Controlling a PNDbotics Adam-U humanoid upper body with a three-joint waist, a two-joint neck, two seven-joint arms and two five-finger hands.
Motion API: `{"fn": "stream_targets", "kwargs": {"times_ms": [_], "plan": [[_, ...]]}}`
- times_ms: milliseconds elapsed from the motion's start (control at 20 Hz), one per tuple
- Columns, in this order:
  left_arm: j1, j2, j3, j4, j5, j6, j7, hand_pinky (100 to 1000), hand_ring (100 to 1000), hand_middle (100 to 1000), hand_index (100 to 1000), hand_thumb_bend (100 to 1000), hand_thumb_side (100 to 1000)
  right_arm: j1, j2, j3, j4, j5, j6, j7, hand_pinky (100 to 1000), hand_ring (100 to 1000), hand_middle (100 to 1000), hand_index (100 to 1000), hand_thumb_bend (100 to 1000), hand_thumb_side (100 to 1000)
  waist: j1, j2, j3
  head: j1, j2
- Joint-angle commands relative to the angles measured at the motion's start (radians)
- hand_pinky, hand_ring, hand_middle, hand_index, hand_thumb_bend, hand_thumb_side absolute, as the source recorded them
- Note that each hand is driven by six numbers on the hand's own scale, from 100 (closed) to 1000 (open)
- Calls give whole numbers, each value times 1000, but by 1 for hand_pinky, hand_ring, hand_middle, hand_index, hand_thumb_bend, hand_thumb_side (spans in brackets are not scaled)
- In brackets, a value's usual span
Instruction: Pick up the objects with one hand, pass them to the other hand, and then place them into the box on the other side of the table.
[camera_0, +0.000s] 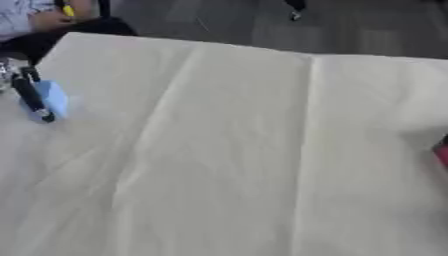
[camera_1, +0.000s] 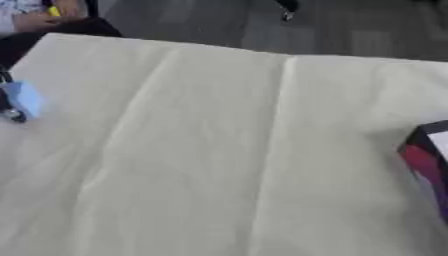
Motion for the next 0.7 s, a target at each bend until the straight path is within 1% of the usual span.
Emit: {"fn": "stream_targets", "kwargs": {"times_ms": [50,550,700], "plan": [[-11,61,12,-5,-21,13,-29,948,898,830,814,638,100,6,-10,-6,-15,15,0,-9,1000,990,1000,1000,100,400,-10,0,-2,12,-15],[-15,56,18,-5,-33,10,-31,941,886,811,792,656,100,12,6,-2,-15,50,1,-27,1000,990,1000,1000,100,390,-13,7,-2,12,-18],[-17,52,16,-6,-31,10,-27,931,876,794,786,633,100,11,9,1,-15,55,0,-26,1000,993,1000,1000,100,392,-13,7,-2,12,-20]]}}
